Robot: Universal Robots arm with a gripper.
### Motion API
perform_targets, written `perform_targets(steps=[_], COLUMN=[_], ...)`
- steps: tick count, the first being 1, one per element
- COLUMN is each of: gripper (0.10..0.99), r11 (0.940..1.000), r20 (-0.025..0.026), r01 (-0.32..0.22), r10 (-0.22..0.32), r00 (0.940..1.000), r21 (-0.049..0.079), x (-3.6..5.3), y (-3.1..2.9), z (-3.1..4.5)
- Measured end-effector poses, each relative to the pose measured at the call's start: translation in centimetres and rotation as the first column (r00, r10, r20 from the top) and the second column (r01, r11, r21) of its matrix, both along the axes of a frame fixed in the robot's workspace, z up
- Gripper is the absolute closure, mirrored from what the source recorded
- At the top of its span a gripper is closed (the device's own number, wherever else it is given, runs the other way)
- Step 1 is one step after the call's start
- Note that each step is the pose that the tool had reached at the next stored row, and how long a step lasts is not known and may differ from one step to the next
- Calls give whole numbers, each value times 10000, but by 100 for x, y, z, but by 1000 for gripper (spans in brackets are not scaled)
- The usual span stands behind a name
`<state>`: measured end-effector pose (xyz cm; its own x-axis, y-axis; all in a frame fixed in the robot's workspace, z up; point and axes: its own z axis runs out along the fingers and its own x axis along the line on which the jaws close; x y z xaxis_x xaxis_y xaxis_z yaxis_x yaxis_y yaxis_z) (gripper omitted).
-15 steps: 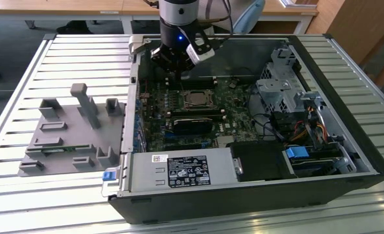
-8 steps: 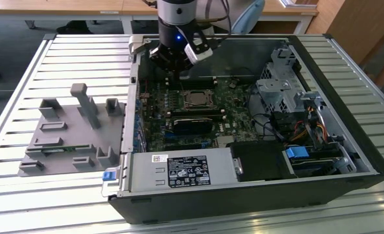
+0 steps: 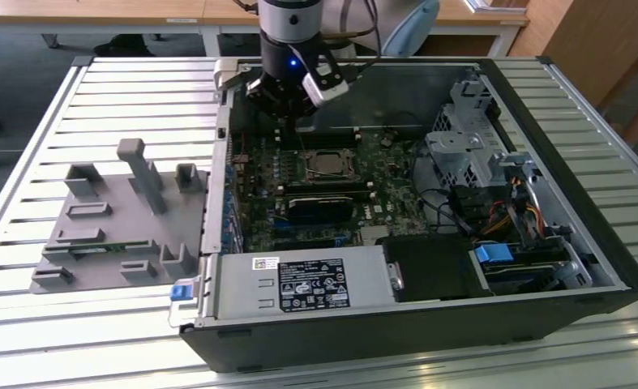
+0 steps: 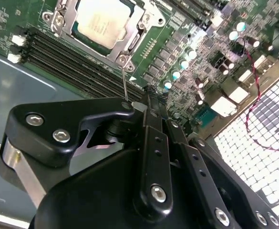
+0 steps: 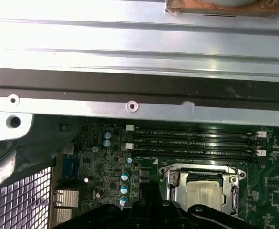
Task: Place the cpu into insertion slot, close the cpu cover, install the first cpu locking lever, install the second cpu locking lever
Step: 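Install the first cpu locking lever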
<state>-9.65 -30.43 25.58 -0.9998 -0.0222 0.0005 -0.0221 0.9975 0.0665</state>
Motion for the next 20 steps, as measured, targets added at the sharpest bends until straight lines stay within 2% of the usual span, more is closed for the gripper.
perform_targets(steps=[8, 12, 14, 20], gripper=[980, 980, 980, 980], r11=[10000, 10000, 10000, 10000], r20=[0, 0, 0, -34], r01=[52, 53, 51, 53], r10=[-52, -53, -51, -53], r00=[10000, 10000, 10000, 10000], r21=[0, 0, 0, 0], x=[-9, 41, 102, 376], y=[70, 75, 78, 80], z=[-16, -21, -25, -50])
